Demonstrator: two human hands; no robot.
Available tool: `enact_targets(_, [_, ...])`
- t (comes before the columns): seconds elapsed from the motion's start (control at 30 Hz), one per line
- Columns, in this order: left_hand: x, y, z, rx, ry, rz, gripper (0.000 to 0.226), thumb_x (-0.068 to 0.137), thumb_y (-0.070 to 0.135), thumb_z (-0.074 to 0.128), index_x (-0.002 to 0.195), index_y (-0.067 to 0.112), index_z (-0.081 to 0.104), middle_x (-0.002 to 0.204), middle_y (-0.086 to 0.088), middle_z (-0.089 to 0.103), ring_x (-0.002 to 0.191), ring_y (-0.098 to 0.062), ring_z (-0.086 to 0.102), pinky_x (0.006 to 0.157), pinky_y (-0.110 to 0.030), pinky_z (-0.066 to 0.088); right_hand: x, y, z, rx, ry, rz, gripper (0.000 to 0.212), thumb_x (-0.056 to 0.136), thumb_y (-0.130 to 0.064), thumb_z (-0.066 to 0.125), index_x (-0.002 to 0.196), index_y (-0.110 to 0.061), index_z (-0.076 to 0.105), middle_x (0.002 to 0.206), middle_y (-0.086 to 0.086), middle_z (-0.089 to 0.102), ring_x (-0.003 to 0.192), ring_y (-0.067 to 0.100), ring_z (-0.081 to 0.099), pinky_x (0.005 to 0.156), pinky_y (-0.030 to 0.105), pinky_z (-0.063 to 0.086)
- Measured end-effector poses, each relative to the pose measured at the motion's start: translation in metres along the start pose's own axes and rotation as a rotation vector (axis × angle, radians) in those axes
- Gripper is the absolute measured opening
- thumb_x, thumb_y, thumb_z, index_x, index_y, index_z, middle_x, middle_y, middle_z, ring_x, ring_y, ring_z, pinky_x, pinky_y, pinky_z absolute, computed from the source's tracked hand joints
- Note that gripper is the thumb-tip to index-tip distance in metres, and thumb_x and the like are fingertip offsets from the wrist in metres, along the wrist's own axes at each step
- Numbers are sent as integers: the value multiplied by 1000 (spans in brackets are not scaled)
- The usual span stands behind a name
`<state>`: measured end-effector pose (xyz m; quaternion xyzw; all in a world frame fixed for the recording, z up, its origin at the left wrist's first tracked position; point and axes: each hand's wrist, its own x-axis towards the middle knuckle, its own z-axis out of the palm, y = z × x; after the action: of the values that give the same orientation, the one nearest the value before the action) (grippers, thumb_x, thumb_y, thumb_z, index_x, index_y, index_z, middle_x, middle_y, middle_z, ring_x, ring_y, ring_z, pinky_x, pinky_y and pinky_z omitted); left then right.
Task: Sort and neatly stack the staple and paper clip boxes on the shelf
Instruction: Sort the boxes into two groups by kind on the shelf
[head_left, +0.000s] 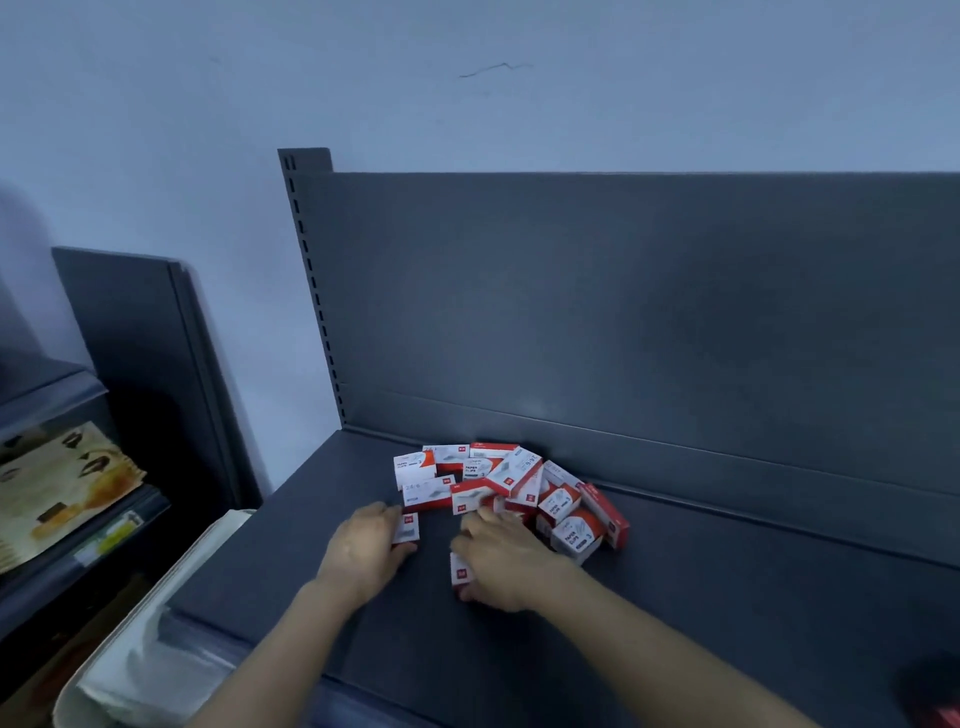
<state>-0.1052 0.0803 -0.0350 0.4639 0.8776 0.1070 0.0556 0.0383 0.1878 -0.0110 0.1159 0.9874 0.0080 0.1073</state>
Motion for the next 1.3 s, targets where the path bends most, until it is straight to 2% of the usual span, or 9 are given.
enact_targets(0.13, [0, -4, 6, 7, 14, 26, 33, 88, 37, 56, 115, 18, 55, 115, -1, 56, 106, -16, 54, 87, -25, 43, -11, -3, 2, 62, 32, 37, 47, 92, -27, 57, 132, -7, 46, 130, 16, 47, 118, 31, 46, 99, 44, 39])
enact_targets(0.27, [-5, 1, 3, -95, 22, 18, 25, 87, 31, 61, 106, 14, 60, 109, -4, 60, 98, -18, 57, 76, -25, 41, -30, -3, 0, 127, 75, 103, 41, 92, -23, 57, 128, -6, 49, 127, 18, 48, 113, 33, 49, 91, 45, 45])
enact_targets(0.37, [-8, 27, -13, -93, 104, 59, 20, 84, 29, 66, 85, 10, 60, 90, -7, 62, 83, -25, 58, 67, -33, 43, -53, 8, -3, 187, 162, 181, 36, 91, -21, 58, 123, -6, 53, 124, 17, 51, 111, 33, 49, 92, 47, 45])
enact_targets(0.43, [-8, 57, -28, -102, 159, 109, 27, 81, 27, 70, 71, 8, 54, 76, -7, 58, 70, -26, 53, 60, -35, 39, -74, 20, -8, 214, 224, 230, 32, 91, -21, 57, 118, -4, 55, 121, 18, 53, 109, 33, 50, 89, 46, 46])
enact_targets(0.57, [-9, 140, -48, -171, 229, 248, 22, 80, 23, 71, 83, 4, 61, 80, -14, 61, 79, -35, 56, 66, -34, 36, -135, 55, -14, 250, 321, 359, 34, 92, -25, 57, 117, -2, 55, 120, 19, 52, 111, 35, 49, 88, 43, 45])
enact_targets(0.7, [-30, 240, -38, -222, 253, 396, 31, 82, 27, 68, 65, 18, 44, 62, 0, 42, 66, -26, 45, 60, -32, 31, -224, 98, -17, 292, 344, 506, 36, 92, -27, 57, 118, -2, 54, 119, 16, 50, 114, 32, 46, 88, 41, 42])
enact_targets(0.9, [-76, 371, -2, -299, 155, 532, 28, 82, 34, 67, 96, 10, 63, 95, -6, 63, 87, -25, 58, 76, -35, 45, -344, 161, -1, 286, 302, 740, 39, 92, -32, 55, 121, -7, 53, 123, 11, 49, 117, 29, 48, 89, 37, 43])
enact_targets(1.13, [-126, 446, 28, -206, 22, 562, 32, 83, 41, 64, 87, 10, 56, 87, -1, 55, 82, -21, 54, 72, -33, 43, -425, 191, 28, 324, 242, 839, 36, 91, -30, 56, 117, -6, 55, 121, 11, 50, 116, 28, 48, 88, 36, 43])
enact_targets(1.3, [-152, 463, 47, -27, -83, 568, 36, 83, 44, 61, 97, 10, 57, 93, -1, 45, 93, -23, 55, 76, -33, 43, -445, 181, 51, 341, 214, 807, 38, 89, -35, 57, 115, -8, 55, 116, 10, 51, 110, 27, 50, 87, 36, 45])
